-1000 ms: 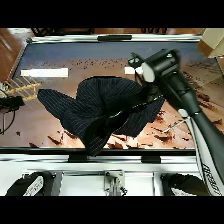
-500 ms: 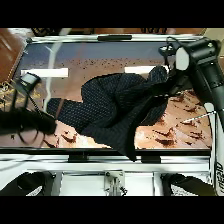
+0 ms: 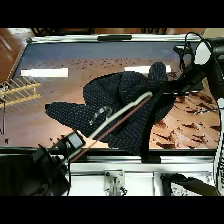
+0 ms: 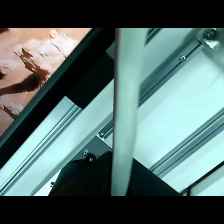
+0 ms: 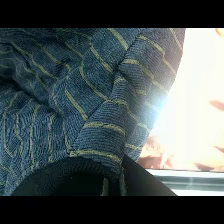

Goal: Fold the shirts.

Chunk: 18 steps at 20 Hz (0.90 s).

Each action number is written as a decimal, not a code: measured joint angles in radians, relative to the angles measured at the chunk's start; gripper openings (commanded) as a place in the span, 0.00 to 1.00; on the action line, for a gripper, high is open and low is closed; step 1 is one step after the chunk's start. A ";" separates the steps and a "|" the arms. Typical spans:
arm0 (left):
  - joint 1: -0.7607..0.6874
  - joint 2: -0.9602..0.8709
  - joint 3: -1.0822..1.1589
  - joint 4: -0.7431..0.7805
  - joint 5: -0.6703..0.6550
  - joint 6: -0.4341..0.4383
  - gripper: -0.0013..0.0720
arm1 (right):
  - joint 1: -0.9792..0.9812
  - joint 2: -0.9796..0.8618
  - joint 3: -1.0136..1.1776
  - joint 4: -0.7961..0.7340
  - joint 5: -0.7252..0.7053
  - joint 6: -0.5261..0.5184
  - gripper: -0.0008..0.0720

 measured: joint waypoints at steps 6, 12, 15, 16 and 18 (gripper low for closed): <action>-0.212 -0.023 0.001 -0.024 0.036 -0.202 0.09 | -0.006 0.000 0.000 0.010 -0.009 -0.026 0.15; -0.266 -0.130 0.001 -0.095 0.161 -0.256 0.09 | -0.006 0.000 0.000 0.014 -0.018 -0.034 0.15; -0.270 -0.170 0.001 -0.109 0.076 -0.297 0.09 | -0.006 0.000 0.000 0.014 -0.019 -0.036 0.15; -0.272 -0.170 0.004 -0.111 0.045 -0.320 0.09 | -0.006 0.000 0.000 0.014 -0.019 -0.039 0.15; -0.274 -0.155 0.017 -0.116 0.018 -0.380 0.09 | -0.006 0.000 0.000 0.014 -0.019 -0.040 0.15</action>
